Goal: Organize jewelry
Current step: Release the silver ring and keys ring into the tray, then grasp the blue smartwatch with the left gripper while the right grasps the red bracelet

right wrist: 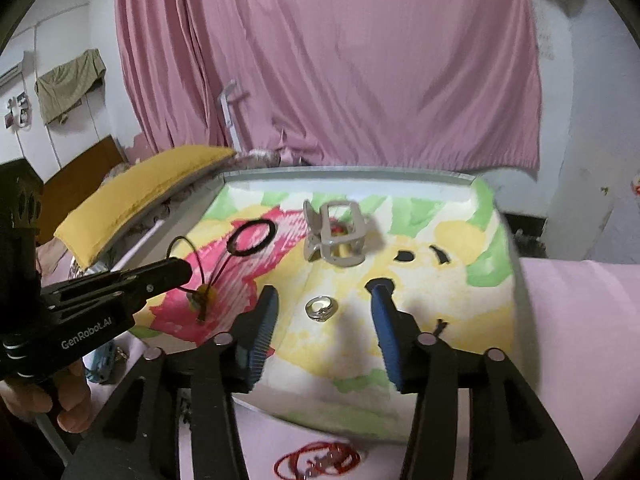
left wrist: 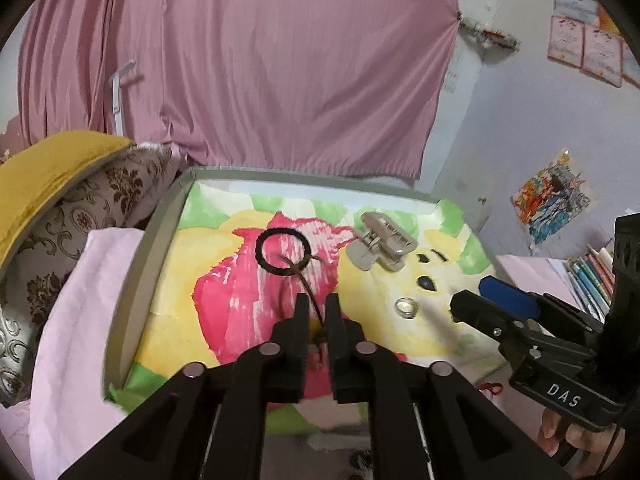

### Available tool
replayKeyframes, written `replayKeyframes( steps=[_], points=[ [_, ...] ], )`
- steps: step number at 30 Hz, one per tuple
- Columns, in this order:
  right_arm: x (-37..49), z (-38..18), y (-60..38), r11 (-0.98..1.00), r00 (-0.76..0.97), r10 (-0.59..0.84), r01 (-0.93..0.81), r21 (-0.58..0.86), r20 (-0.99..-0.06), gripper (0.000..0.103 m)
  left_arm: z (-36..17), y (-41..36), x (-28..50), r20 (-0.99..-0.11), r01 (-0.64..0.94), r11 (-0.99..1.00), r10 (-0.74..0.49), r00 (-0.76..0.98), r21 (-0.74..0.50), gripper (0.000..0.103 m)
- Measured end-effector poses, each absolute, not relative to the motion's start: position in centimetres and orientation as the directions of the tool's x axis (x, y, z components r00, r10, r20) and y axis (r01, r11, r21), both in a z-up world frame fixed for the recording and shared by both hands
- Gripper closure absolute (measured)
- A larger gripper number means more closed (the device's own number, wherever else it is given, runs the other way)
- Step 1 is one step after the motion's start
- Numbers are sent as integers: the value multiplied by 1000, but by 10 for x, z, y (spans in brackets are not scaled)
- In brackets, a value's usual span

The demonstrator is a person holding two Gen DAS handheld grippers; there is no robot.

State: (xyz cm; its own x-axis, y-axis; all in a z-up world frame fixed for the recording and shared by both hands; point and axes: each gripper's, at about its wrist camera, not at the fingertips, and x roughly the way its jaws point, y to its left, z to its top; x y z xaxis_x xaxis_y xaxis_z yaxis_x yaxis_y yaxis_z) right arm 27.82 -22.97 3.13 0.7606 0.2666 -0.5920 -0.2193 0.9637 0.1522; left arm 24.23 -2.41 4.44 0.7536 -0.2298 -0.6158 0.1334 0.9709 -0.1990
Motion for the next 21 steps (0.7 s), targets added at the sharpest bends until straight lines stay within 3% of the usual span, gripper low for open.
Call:
replayKeyframes(
  steps=[1, 3, 5, 10, 12, 18, 21],
  points=[
    [273, 35, -231, 966, 773, 259, -216, 145, -578, 53, 46, -24, 236, -602, 135, 971, -230, 765, -199, 84],
    [264, 40, -234, 967, 791, 254, -213, 138, -557, 49, 50, -22, 224, -568, 139, 968, -236, 788, -209, 63],
    [252, 45, -237, 968, 809, 252, -213, 135, -530, 44, 55, -21, 212, -528, 142, 967, -236, 816, -213, 48],
    [222, 53, -245, 970, 850, 242, -208, 124, -467, 34, 65, -18, 183, -441, 140, 969, -218, 871, -201, 36],
    [208, 56, -246, 971, 864, 238, -207, 118, -443, 27, 68, -17, 171, -410, 134, 972, -203, 889, -191, 25],
    [175, 62, -246, 974, 894, 226, -205, 94, -388, 13, 71, -11, 138, -368, 115, 978, -172, 914, -173, 11],
    [160, 64, -245, 975, 899, 222, -209, 75, -377, 12, 71, -6, 121, -356, 101, 982, -152, 922, -158, 4]
  ],
)
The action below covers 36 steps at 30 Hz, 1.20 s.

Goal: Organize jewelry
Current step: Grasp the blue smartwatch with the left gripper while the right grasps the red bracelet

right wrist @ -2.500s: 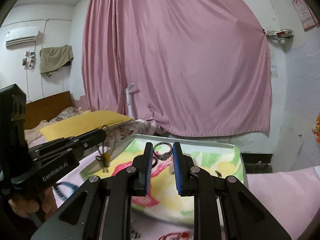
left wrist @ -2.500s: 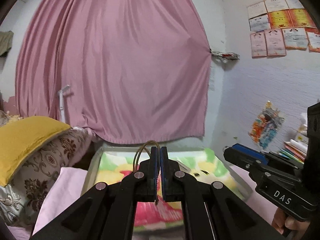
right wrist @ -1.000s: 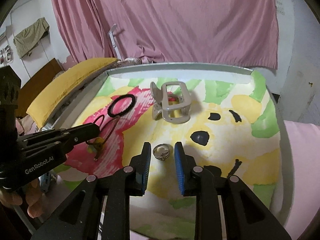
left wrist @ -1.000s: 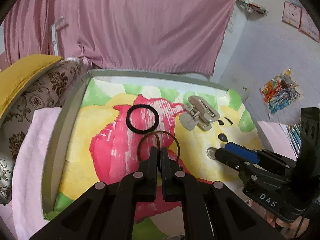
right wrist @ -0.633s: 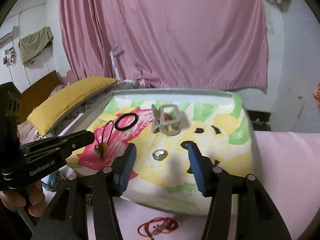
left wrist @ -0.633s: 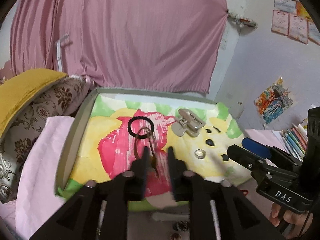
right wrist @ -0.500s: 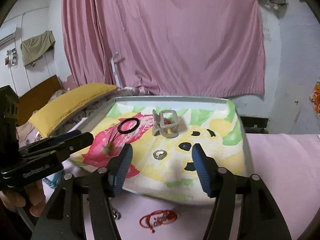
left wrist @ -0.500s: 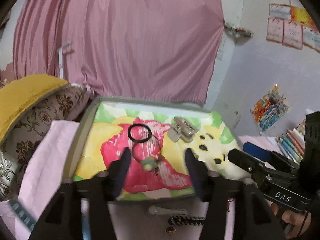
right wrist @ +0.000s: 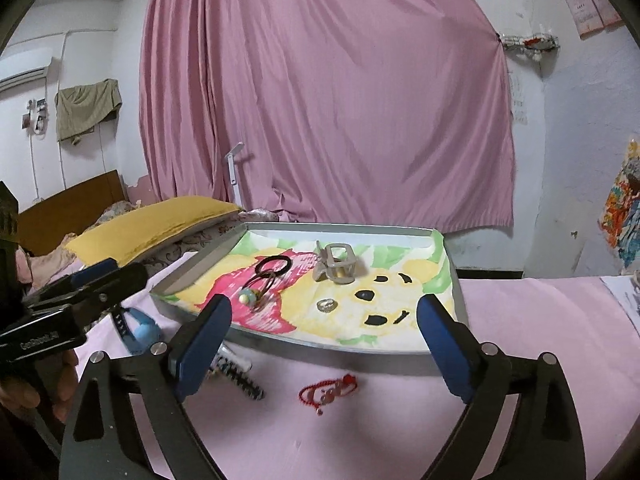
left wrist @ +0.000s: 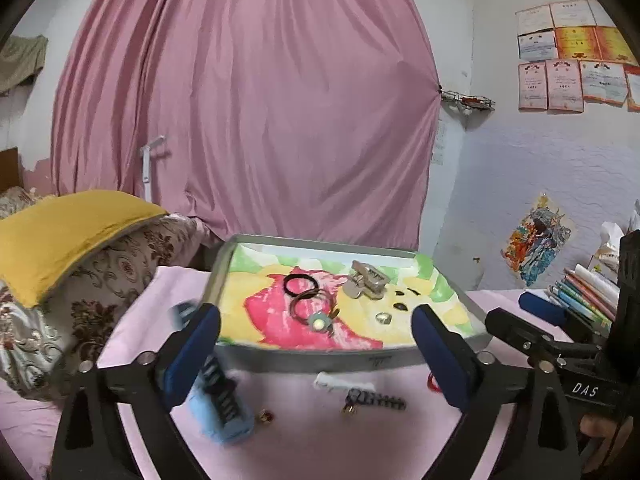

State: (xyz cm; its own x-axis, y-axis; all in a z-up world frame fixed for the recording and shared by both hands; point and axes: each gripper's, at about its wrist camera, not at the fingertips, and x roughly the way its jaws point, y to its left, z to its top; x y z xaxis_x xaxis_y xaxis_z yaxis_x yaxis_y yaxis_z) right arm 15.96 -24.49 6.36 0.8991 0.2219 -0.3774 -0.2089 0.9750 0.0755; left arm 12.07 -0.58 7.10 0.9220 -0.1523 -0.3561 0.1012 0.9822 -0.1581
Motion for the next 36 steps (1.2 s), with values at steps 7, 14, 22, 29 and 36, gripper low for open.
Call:
replayKeyframes(
  steps=[7, 14, 22, 29, 36],
  points=[
    [139, 59, -238, 970, 892, 230, -243, 17, -390, 11, 63, 10, 93, -387, 73, 990, -114, 915, -119, 2],
    [134, 52, -237, 964, 868, 233, -265, -12, -438, 11, 45, 23, 89, -459, 58, 993, -99, 883, -101, 2],
    [155, 39, -240, 955, 788, 269, -295, 43, -555, 11, 24, 32, 112, -595, 63, 993, -113, 795, -104, 2],
    [180, 19, -243, 951, 700, 292, -287, 118, -651, 11, 12, 43, 135, -662, 53, 982, -163, 732, -183, 7],
    [207, 5, -235, 951, 631, 286, -279, 134, -721, 20, 0, 51, 153, -709, 35, 972, -192, 678, -231, 19]
  ],
)
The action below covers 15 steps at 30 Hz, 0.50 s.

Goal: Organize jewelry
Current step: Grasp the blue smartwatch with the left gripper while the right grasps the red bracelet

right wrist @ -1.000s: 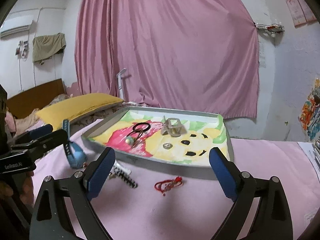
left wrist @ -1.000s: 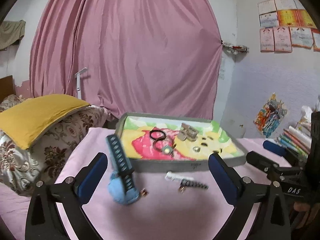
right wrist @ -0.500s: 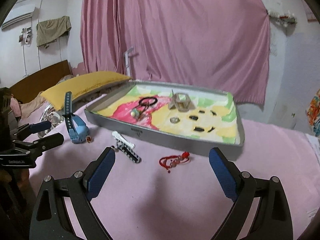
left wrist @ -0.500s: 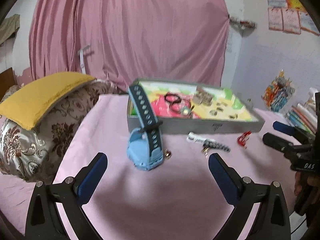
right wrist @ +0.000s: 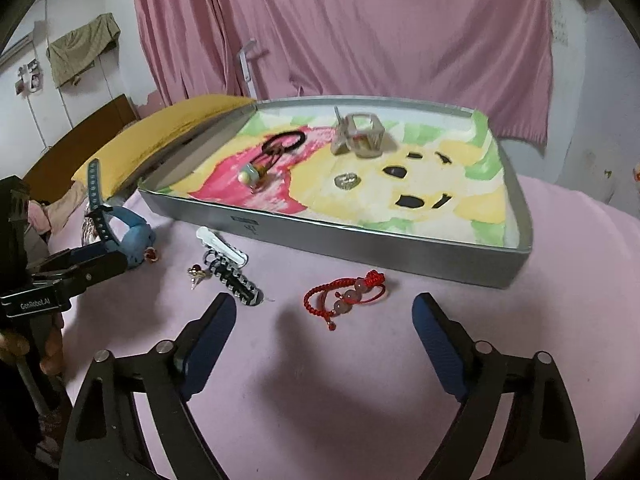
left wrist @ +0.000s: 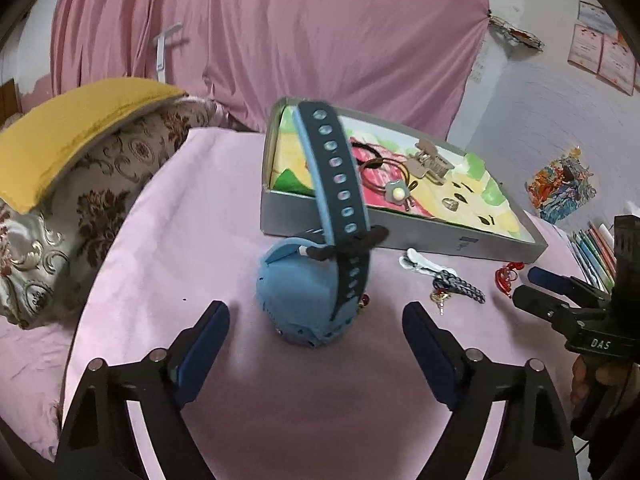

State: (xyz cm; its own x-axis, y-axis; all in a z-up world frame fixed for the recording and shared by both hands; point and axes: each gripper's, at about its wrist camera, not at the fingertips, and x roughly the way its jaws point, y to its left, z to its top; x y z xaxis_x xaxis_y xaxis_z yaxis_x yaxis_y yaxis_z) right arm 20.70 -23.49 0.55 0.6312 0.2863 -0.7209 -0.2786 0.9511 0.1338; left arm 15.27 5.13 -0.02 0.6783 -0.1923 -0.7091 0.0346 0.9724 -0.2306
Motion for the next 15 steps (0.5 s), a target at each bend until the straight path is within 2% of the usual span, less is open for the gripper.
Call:
replayKeyframes(
  steps=[3, 7, 10, 15],
  points=[
    [218, -1, -233, 953, 603, 281, -270, 141, -746, 30, -2, 50, 157, -715, 39, 973, -195, 672, -229, 21],
    [224, -3, -229, 951, 593, 283, -277, 139, -754, 35, -1, 44, 160, -717, 58, 974, -200, 668, -218, 26],
    [223, -1, -222, 946, 590, 290, -297, 132, -754, 44, -1, 39, 162, -721, 71, 977, -196, 665, -201, 31],
    [221, 0, -215, 936, 582, 310, -327, 132, -752, 55, 0, 35, 162, -721, 84, 978, -198, 664, -192, 47]
  ],
)
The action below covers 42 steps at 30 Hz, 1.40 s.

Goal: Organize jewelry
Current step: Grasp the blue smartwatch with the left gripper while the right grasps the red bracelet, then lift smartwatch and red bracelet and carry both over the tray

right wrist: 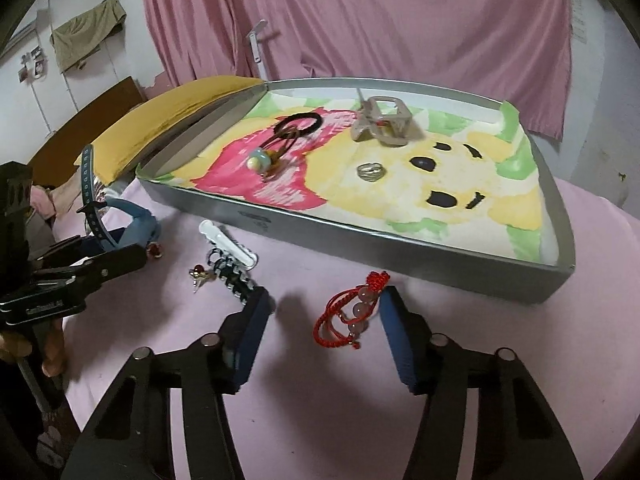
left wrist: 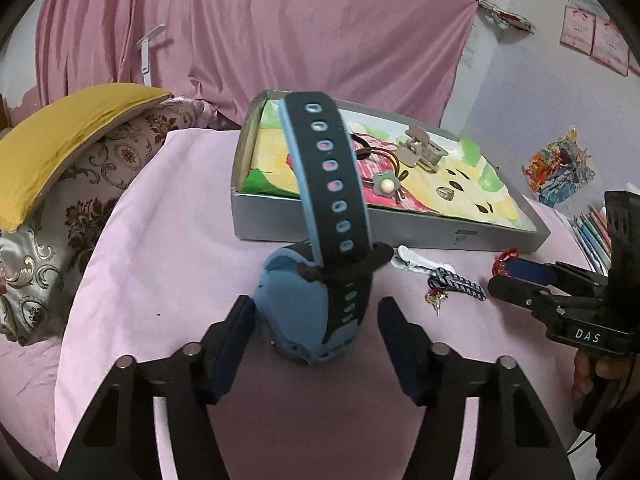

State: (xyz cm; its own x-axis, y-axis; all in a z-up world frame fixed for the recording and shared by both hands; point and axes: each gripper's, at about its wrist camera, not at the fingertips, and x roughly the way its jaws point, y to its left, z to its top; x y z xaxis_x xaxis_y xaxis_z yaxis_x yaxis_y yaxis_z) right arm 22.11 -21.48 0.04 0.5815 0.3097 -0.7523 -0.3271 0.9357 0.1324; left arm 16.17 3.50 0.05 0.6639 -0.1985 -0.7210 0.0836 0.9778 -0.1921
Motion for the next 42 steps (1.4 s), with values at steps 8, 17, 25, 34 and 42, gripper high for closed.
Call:
replayKeyframes(
  steps=[8, 17, 25, 34, 42],
  points=[
    [212, 1, -208, 917, 564, 343, -374, 138, -751, 58, 2, 32, 158, -721, 104, 975, -216, 658, -197, 59],
    [199, 1, -208, 904, 552, 363, -405, 139, -751, 68, 3, 21, 148, -730, 134, 975, -224, 646, -180, 59],
    [196, 1, -203, 905, 558, 337, -414, 98, -758, 70, 3, 9, 142, -744, 182, 976, -209, 635, -119, 58],
    [196, 2, -202, 909, 566, 319, -410, 76, -760, 83, 5, -2, 139, -750, 192, 981, -152, 644, -34, 59],
    [188, 1, -203, 895, 552, 352, -435, 100, -756, 93, 4, 3, 128, -722, 159, 979, -199, 663, -124, 59]
  ],
)
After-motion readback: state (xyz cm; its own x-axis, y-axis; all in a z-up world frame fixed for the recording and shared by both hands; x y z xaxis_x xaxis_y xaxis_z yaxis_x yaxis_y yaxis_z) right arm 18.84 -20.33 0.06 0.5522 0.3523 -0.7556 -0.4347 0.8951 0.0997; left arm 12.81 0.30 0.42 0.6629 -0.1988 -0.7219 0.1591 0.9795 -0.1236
